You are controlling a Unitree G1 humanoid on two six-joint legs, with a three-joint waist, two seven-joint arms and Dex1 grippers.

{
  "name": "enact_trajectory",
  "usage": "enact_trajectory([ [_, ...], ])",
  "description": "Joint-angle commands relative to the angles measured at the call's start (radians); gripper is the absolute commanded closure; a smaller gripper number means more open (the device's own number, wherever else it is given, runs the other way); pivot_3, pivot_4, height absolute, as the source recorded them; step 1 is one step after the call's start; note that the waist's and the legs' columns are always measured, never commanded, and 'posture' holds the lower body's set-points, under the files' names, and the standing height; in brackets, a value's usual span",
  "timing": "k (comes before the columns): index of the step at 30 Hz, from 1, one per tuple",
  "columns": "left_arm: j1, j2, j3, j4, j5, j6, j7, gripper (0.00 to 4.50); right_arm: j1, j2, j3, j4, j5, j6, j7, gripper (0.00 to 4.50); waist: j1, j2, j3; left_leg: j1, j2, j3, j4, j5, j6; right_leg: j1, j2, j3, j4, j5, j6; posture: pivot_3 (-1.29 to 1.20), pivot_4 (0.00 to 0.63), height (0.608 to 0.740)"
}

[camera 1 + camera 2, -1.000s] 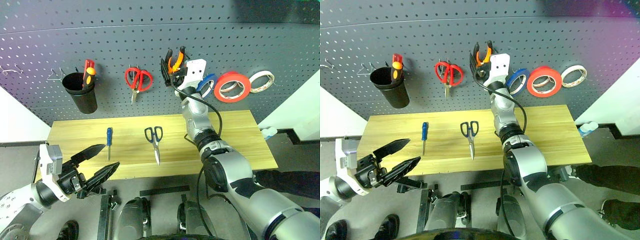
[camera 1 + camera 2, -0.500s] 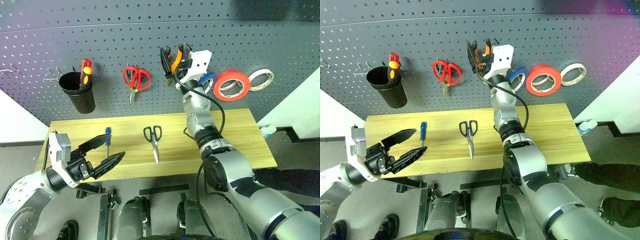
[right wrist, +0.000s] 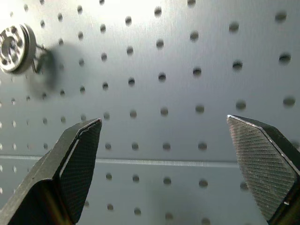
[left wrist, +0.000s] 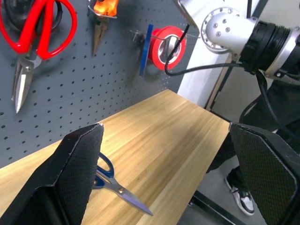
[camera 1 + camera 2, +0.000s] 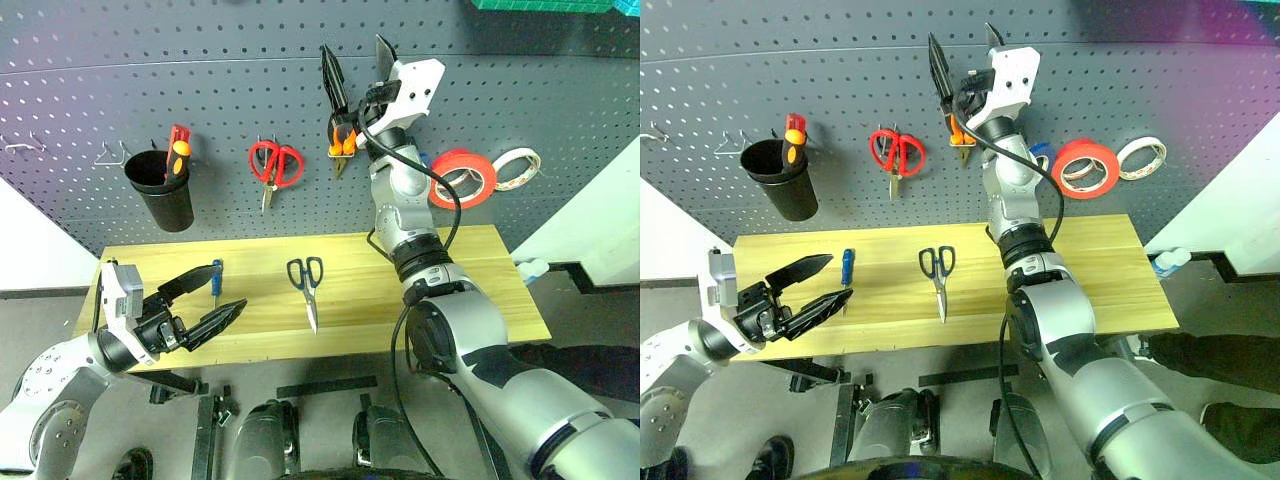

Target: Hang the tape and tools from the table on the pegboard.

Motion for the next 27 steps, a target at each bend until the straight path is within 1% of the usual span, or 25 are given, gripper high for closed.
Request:
enact_trajectory([
  [1, -0.018, -0.009, -0.011, 0.004, 0.013, -0.031, -0.011, 0.00, 0.036, -0.012, 0.003, -0.123, 0.024, 0.031, 0.023, 0.03, 0.000, 0.000, -0.006, 0.000, 0.000, 0.000, 0.000, 0.000, 0.000, 0.000, 0.000, 0.000, 0.000, 0.000, 0.000, 0.16, 0.004, 0.740],
  [4, -0.035, -0.013, -0.020, 0.022, 0.023, -0.040, -0.016, 0.00, 0.093, -0.019, 0.012, -0.221, 0.036, 0.086, 0.042, 0.03, 0.002, -0.001, -0.014, 0.000, 0.000, 0.000, 0.000, 0.000, 0.000, 0.001, 0.000, 0.000, 0.000, 0.000, 0.000, 0.15, 0.000, 0.740],
  [10, -0.071, -0.027, -0.040, 0.067, 0.047, -0.070, -0.026, 0.00, 0.268, -0.047, 0.059, -0.478, 0.060, 0.242, 0.087, 0.03, 0.003, 0.000, -0.032, 0.001, -0.001, 0.000, 0.001, 0.000, 0.000, 0.001, 0.000, 0.000, 0.000, 0.000, 0.000, 0.13, 0.000, 0.740],
  [15, -0.132, -0.042, -0.069, 0.124, 0.080, -0.103, -0.039, 0.00, 0.339, -0.084, 0.074, -0.583, 0.059, 0.319, 0.103, 0.03, 0.000, 0.002, -0.038, 0.001, -0.001, 0.000, 0.001, 0.000, 0.000, 0.002, 0.000, 0.000, 0.001, 0.000, 0.000, 0.11, 0.000, 0.740],
  [20, -0.194, -0.053, -0.086, 0.180, 0.101, -0.130, -0.048, 0.00, 0.421, -0.110, 0.112, -0.683, 0.097, 0.412, 0.183, 0.03, -0.005, 0.002, -0.042, 0.002, -0.001, -0.001, 0.001, 0.000, 0.000, 0.002, 0.001, 0.000, 0.001, 0.000, 0.000, 0.10, 0.000, 0.740],
  [27, -0.237, -0.068, -0.107, 0.229, 0.139, -0.165, -0.048, 0.00, 0.588, -0.166, 0.170, -0.840, 0.152, 0.561, 0.285, 0.03, -0.018, 0.001, -0.053, 0.002, -0.002, -0.001, 0.003, 0.000, 0.000, 0.004, 0.001, -0.001, 0.001, 0.000, 0.000, 0.07, 0.000, 0.740],
])
